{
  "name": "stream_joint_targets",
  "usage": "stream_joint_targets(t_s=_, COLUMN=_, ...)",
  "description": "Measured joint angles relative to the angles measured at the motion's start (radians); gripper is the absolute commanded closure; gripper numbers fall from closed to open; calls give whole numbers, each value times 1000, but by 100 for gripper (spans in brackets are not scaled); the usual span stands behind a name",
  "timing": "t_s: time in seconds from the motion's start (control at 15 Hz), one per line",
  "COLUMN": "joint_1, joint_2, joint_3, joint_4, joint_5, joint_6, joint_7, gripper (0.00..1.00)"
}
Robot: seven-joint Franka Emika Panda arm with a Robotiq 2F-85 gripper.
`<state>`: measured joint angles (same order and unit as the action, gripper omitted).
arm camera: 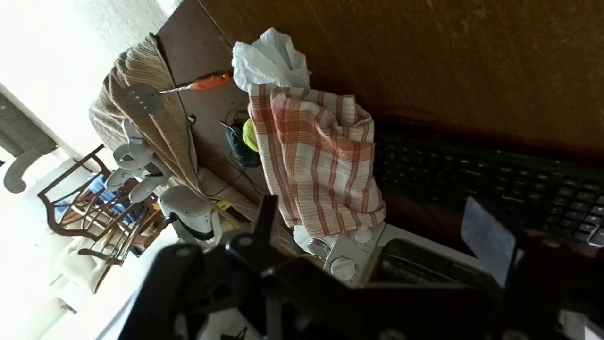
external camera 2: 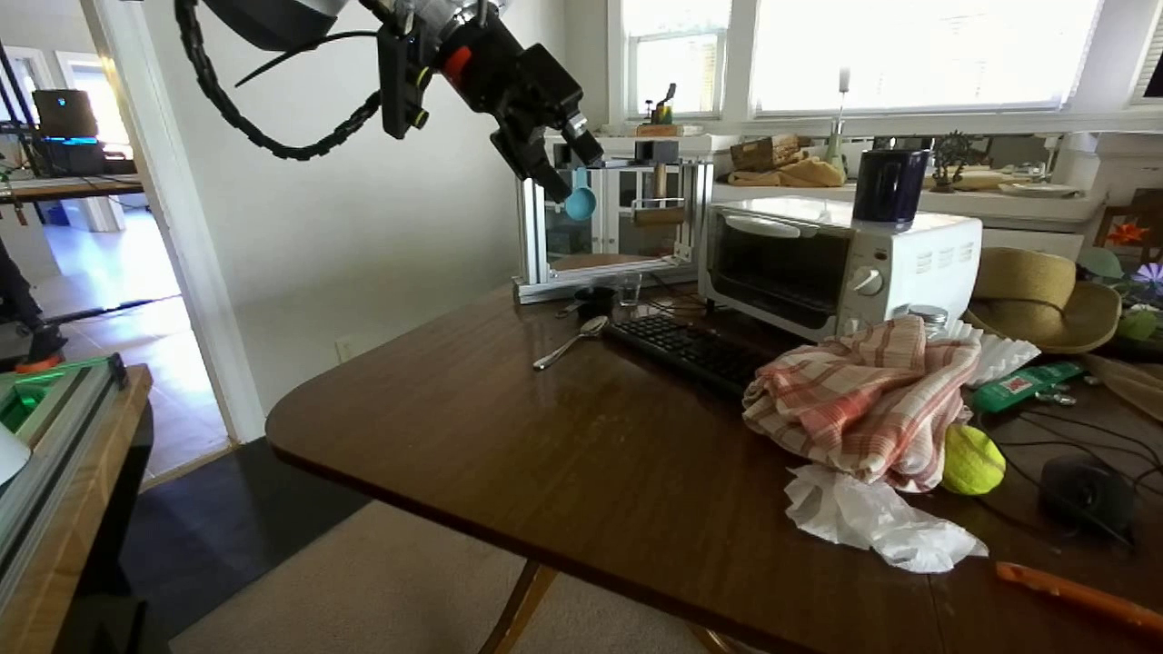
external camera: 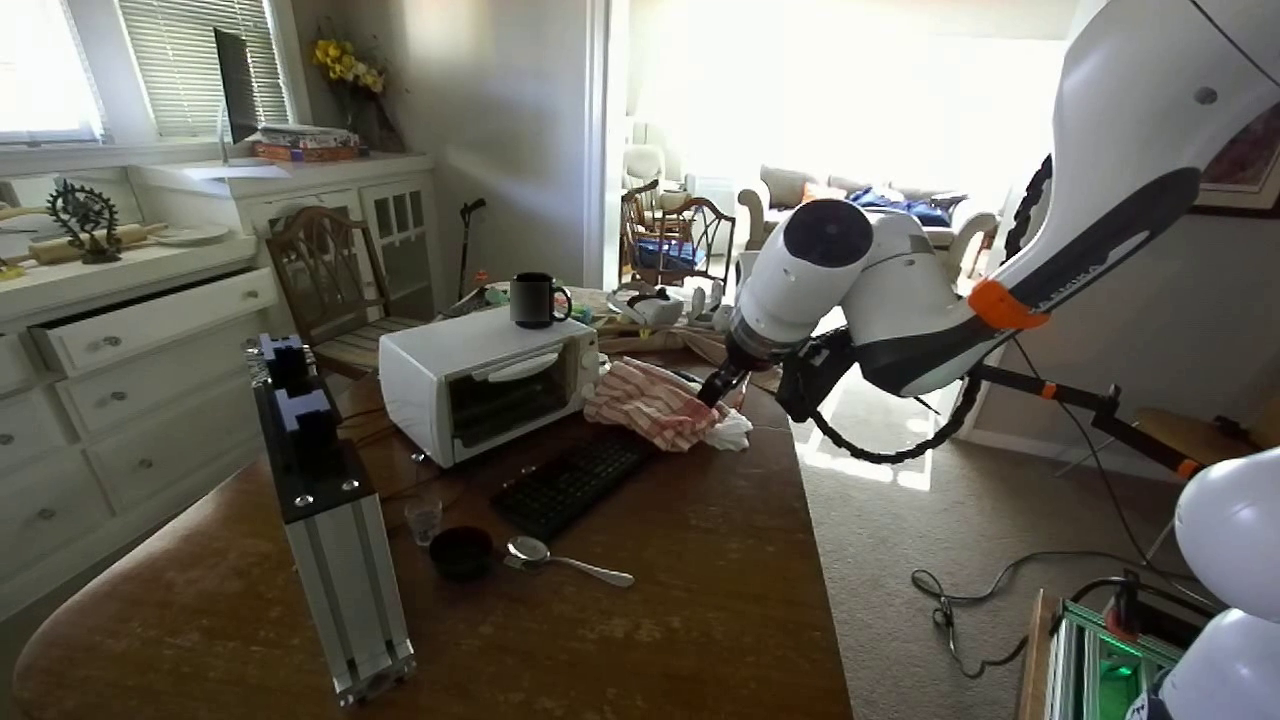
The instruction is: Move the towel forward
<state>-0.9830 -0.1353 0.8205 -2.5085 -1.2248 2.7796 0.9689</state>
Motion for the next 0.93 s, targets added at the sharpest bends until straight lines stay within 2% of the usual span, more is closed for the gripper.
stream_joint_targets(t_s=0.2, joint_1=-15, joint_2=25, joint_3=34, joint_4=18, joint_5=-181, joint_6=-152, joint_7=141, gripper=0)
stream_joint_targets(t_s=0.4, joint_1=-15, joint_2=117, joint_3=72, joint_4=33, joint_5=-381, joint_6=-324, joint_7=309, gripper=0)
stream_joint_targets(t_s=0.47, joint_1=28, joint_2=162, joint_3=40, joint_4=39, joint_5=-443, joint_6=-394, joint_7=353, gripper=0)
stream_joint_targets(t_s=0.67, joint_1=255, joint_2=309, joint_3=-166, joint_4=60, joint_5=-530, joint_6=-587, joint_7=438, gripper=0)
stream_joint_targets(t_s=0.8, joint_1=400, joint_2=407, joint_3=-320, joint_4=102, joint_5=-537, joint_6=-580, joint_7=456, gripper=0)
stream_joint_targets(t_s=0.93, joint_1=527, joint_2=492, joint_3=-467, joint_4=168, joint_5=-560, joint_6=-505, joint_7=463, gripper=0)
